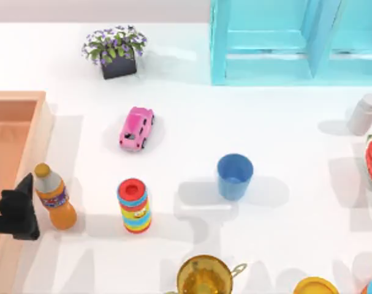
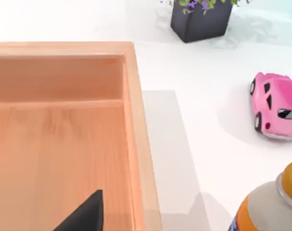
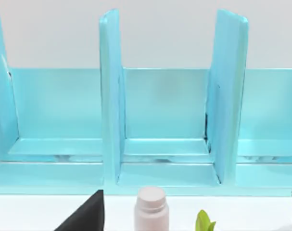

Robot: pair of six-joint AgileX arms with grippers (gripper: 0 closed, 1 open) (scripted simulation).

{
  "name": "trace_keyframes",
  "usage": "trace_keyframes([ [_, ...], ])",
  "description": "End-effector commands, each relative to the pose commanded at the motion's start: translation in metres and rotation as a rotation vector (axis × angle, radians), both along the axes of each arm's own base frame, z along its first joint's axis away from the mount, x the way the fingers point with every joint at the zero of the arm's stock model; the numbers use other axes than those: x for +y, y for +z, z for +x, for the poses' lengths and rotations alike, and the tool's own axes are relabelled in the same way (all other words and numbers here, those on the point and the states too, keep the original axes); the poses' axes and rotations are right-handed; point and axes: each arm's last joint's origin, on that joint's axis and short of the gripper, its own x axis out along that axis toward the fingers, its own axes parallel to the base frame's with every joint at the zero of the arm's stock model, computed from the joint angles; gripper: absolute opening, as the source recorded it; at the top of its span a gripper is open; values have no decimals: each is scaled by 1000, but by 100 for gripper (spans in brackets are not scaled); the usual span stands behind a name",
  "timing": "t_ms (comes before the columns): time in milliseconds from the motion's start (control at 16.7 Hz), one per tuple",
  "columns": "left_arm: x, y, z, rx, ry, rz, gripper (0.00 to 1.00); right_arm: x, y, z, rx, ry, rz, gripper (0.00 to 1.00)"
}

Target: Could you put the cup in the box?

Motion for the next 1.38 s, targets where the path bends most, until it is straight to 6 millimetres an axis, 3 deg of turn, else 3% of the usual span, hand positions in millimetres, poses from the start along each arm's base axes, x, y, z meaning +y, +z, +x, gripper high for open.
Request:
trace_keyframes([
  [180,-18,36,20,214,-72,-20,100,0,0,0,0,0,0,100],
  [360,-49,82,54,384,-128,-42,100,0,0,0,0,0,0,100],
  [600,-112,141,107,542,-170,-75,100,0,0,0,0,0,0,100],
  [780,-170,165,144,647,-170,-86,100,0,0,0,0,0,0,100],
  [900,-211,166,163,719,-156,-79,100,0,0,0,0,0,0,100],
  [1020,-250,156,178,796,-128,-56,100,0,0,0,0,0,0,100],
  [1200,-300,121,191,911,-66,8,100,0,0,0,0,0,0,100],
  [1380,-334,80,195,1003,3,84,100,0,0,0,0,0,0,100],
])
